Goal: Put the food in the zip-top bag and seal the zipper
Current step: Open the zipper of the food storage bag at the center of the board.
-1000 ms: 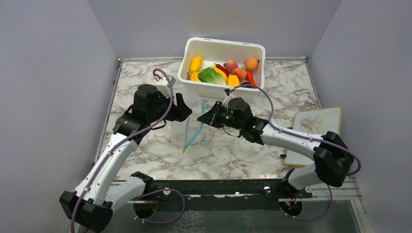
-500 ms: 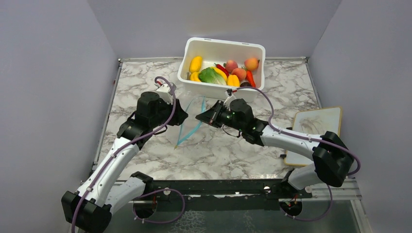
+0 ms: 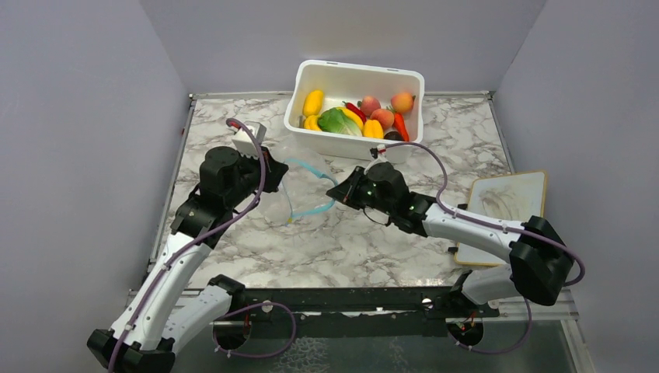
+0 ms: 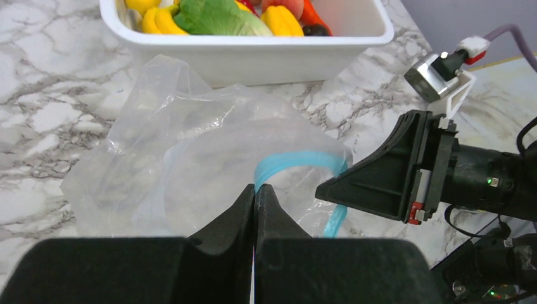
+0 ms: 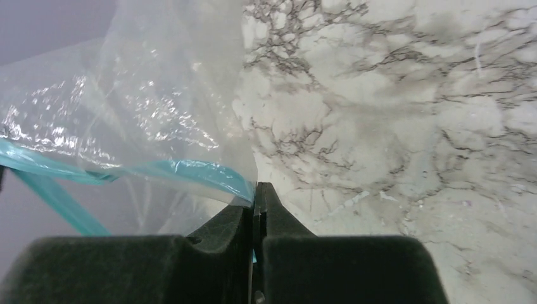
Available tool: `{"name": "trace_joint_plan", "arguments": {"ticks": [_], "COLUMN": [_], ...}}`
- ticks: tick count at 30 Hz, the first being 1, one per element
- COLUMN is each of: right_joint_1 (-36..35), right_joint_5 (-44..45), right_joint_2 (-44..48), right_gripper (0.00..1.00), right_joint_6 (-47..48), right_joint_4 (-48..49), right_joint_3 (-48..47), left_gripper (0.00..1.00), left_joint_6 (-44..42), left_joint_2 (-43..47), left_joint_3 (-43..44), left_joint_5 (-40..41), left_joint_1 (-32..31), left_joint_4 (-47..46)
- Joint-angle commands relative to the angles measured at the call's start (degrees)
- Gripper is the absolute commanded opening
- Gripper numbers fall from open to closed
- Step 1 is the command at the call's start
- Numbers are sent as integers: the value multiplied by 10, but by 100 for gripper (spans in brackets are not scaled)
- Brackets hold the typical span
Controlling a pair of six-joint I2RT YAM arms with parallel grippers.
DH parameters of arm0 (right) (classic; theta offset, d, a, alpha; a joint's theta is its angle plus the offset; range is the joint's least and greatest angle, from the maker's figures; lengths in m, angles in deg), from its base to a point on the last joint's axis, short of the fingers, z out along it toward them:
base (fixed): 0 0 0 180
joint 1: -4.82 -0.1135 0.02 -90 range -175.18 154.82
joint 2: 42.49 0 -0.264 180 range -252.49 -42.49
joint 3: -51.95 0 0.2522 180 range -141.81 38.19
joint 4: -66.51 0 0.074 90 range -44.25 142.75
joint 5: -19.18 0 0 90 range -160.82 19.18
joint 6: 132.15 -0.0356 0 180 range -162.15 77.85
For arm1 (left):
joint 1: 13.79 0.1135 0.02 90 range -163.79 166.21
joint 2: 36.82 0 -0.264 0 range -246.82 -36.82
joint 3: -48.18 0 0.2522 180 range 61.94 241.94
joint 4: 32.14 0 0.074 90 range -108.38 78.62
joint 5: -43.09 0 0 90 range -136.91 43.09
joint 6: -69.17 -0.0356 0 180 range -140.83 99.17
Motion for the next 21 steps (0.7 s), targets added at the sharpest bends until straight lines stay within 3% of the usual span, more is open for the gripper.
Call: {"name": "trace_joint_plan", "arguments": {"ticks": [1, 6, 13, 16, 21], "right_joint_1": [-2, -2, -2, -2, -2], "right_joint_5": [77, 55, -4, -4, 39], "right_joint_2": [30, 30, 24, 22, 31], "right_gripper": [3, 9, 40, 55, 70], "right_joint_6": [44, 62, 172, 218, 311], "right_joint_4": [-61, -55, -58, -86, -139], "right_joint_3": [13, 10, -34, -61, -121], "left_gripper": [0, 0, 0, 0, 0], "left_joint_6": [-18, -12, -17, -22, -32], "left_joint_2": [11, -6, -7, 1, -3], "left_joint_3": [27, -8, -56, -80, -93], "left_joint_5": [30, -6, 12, 22, 9], "left_joint_1": [-2, -2, -3, -3, -3], "left_joint_4": [-22, -40, -50, -63, -61]}}
